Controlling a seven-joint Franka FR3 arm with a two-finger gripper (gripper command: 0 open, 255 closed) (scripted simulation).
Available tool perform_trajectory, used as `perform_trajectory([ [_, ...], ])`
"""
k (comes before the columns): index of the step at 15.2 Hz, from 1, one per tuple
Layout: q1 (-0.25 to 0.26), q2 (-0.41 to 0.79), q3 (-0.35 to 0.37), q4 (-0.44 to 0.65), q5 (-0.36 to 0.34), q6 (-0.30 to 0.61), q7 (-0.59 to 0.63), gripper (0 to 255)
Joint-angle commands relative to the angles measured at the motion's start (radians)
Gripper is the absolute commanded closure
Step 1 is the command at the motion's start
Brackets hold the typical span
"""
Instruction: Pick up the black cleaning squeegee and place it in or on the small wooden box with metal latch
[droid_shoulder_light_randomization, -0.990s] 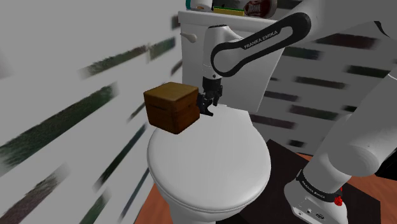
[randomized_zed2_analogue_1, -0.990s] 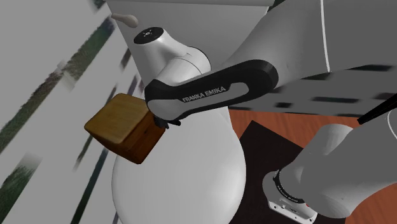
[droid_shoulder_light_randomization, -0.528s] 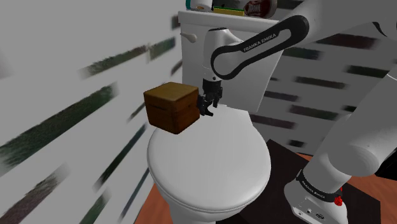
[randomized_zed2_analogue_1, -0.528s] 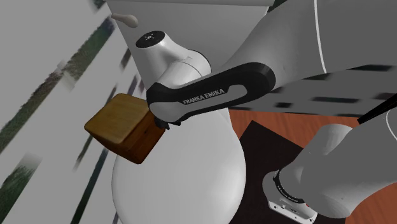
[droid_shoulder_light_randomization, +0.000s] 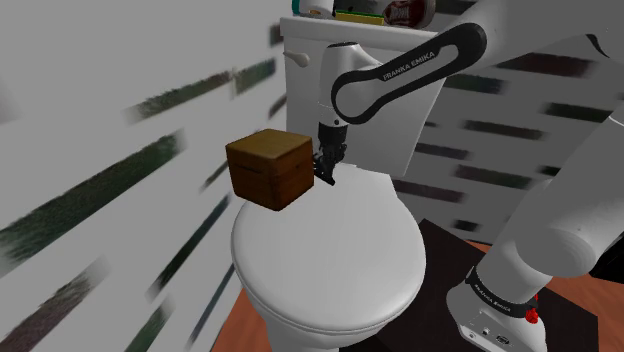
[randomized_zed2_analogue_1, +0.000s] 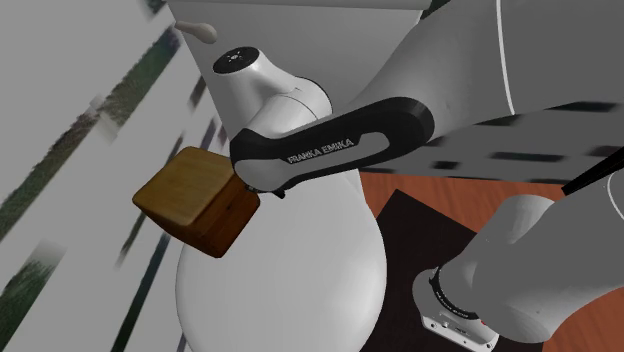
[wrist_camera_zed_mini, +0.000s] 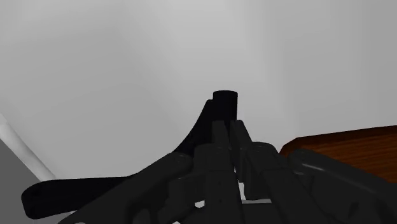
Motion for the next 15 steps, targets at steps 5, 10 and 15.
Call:
perform_trajectory([
  [5, 0.000, -0.004, 0.000, 0.001, 0.000, -0.001, 0.000, 0],
  [10, -0.069, 0.098, -0.092, 0.174, 0.251, -0.197, -0.039, 0],
  [15, -0.062, 0.118, -0.085, 0.128, 0.259, -0.131, -0.043, 0],
])
